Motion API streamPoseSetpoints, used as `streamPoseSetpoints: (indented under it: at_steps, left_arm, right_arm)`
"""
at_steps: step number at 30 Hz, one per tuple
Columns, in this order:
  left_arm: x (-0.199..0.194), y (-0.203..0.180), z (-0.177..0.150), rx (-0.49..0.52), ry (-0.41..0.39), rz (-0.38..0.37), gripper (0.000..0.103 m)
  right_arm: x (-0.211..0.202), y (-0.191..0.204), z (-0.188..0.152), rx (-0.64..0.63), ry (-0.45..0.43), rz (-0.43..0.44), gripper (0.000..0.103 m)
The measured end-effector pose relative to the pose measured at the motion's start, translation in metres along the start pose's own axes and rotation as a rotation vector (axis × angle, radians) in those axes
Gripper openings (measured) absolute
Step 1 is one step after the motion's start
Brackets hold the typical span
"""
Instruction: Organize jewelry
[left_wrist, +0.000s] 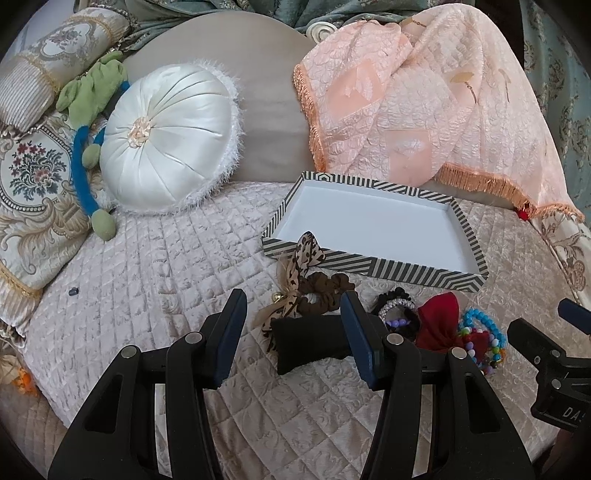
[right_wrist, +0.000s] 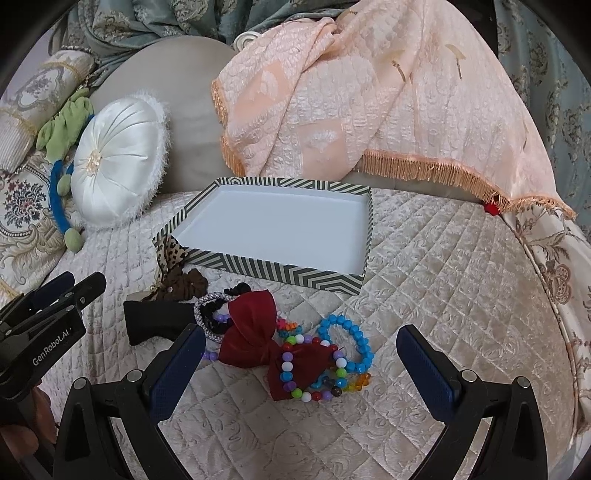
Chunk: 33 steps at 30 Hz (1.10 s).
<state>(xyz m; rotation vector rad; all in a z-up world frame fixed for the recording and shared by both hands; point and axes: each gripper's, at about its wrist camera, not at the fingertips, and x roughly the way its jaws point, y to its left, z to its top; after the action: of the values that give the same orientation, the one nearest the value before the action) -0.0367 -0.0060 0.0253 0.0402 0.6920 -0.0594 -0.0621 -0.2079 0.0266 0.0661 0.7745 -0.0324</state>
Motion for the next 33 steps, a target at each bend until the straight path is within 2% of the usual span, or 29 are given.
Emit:
streamPoseSetpoints:
  at_steps: [12,33]
  left_arm:
    - [-0.0027,-0.0003,0.0009,0.006,-0.008,0.008,0.053]
    - [-0.0045,0.0041,0.0011,0.01,-0.02,0.015,0.053]
  right_arm:
    - [-0.0022,0.0007,0.0023,0.002,0.016,-0.001,0.103]
    - [-0.0031,0.0034,-0.0006,-0.035,-0.012,-0.03,0.103]
